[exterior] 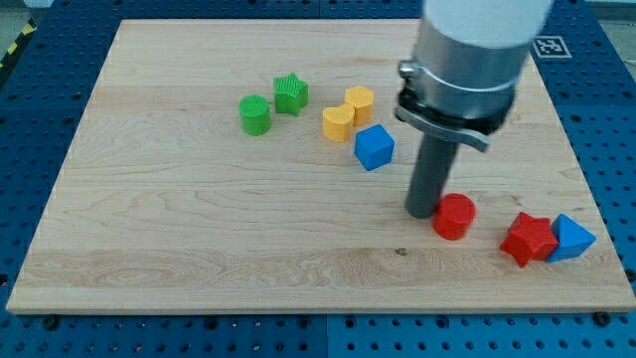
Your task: Move the blue cube towards the red star
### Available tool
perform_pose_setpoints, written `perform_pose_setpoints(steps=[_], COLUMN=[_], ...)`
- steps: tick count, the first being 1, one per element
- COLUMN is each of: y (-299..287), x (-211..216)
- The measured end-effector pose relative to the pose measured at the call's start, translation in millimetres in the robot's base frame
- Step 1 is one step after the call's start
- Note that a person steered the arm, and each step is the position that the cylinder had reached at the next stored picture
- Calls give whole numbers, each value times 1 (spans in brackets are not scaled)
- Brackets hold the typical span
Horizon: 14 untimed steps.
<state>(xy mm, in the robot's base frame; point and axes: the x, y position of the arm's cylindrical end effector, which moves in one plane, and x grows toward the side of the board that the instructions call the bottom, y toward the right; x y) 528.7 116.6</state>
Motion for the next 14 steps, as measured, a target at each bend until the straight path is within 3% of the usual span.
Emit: perform_pose_setpoints(steps=[1, 2, 4, 5, 8, 12, 14], y=[19, -2, -123, -126, -5, 66, 52], x=[8, 2, -55, -85, -87, -101, -97])
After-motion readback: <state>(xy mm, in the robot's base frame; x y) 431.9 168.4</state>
